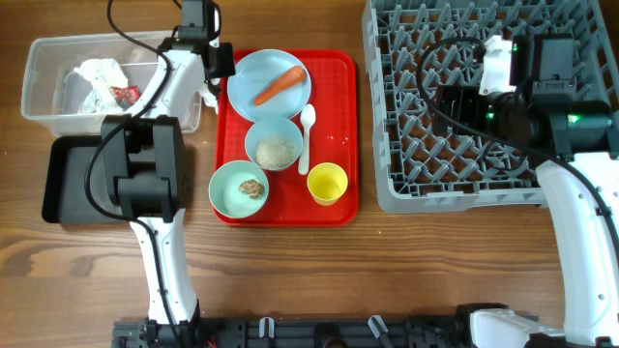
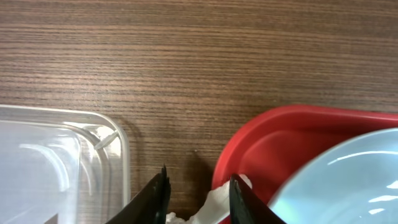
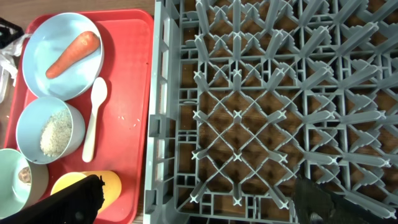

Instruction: Sort waste into correct bins and load items into the dishwasher rack

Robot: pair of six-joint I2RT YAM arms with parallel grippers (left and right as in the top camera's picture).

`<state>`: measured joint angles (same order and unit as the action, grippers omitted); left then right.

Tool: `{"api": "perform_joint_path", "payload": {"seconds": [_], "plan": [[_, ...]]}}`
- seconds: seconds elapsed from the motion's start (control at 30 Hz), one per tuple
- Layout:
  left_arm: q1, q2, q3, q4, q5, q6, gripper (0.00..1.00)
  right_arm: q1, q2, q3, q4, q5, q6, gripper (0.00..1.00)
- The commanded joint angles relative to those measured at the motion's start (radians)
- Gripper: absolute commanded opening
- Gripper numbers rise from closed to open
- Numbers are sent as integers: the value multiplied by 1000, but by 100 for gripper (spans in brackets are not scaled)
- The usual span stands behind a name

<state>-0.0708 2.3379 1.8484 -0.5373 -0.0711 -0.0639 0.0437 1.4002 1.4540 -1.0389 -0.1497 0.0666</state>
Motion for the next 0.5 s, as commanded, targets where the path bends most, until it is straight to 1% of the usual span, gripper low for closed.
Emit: {"api": "perform_joint_path", "payload": {"seconds": [0.0,0.13,0.23,0.37,0.47], "plan": [[-4,20,-3,-3,41,4,36,-4,8,14,5,-16,12,100],[-19,20,-3,-9,41,5,40,-4,8,14,6,-16,12,100],[-24,20,-3,-21,40,5,41,-4,8,14,6,-16,12,100],[-23,21,-5,-34,40,5,39,-4,8,14,6,-16,12,100],[-23,25,-6,-34,40,5,35,-4,8,14,6,-16,12,100]]}}
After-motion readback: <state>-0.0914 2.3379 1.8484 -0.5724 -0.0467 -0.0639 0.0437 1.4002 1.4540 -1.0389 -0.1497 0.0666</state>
